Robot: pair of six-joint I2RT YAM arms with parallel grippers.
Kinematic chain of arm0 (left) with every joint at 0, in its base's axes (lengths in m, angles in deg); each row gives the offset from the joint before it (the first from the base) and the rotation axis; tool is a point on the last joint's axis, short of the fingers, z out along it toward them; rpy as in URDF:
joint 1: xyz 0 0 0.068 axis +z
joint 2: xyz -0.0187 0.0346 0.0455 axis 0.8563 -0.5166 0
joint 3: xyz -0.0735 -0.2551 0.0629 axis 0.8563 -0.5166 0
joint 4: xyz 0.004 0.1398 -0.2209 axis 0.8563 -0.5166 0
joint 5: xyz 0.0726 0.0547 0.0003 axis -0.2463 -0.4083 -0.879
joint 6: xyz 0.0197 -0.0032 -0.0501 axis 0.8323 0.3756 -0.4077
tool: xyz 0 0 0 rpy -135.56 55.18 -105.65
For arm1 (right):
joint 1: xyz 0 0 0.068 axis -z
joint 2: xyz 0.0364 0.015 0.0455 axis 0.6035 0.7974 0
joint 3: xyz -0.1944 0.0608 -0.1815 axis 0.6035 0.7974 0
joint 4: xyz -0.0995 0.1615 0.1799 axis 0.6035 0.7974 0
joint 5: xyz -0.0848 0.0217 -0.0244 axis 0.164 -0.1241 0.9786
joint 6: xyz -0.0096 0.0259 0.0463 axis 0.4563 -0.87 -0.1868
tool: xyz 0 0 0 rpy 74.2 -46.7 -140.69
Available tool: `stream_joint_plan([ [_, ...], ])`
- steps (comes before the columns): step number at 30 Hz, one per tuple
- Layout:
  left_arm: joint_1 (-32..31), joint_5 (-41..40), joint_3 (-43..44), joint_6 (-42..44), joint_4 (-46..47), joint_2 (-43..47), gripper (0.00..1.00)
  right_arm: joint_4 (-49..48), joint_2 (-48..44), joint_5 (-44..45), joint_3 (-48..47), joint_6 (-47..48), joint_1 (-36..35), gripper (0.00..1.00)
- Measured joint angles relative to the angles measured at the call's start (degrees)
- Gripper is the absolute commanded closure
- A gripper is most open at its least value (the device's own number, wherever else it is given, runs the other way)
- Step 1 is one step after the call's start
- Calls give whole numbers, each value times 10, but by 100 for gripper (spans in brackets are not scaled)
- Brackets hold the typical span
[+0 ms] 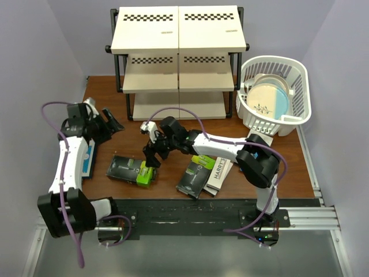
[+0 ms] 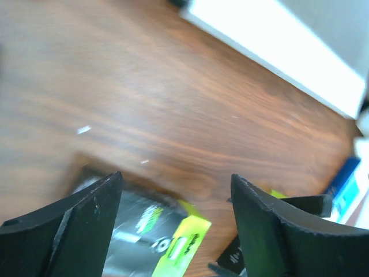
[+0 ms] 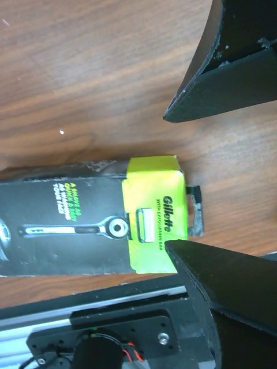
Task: Place and organize the shaving razors onto the shelf
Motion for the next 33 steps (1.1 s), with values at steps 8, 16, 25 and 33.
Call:
stream_joint_plan([
  [8, 54, -54, -71, 1, -116, 37, 12, -13, 83, 31, -68, -24, -2, 10],
  [16, 69, -58, -98, 16, -190, 30, 16, -24, 105, 49, -71, -77, -14, 34],
  [25, 80, -4, -140, 5, -156, 2, 36, -57, 84, 50, -28, -101, -12, 42],
  [33, -31, 105, -78, -57, 58, -127, 37, -35, 35, 66, 23, -83, 12, 37],
])
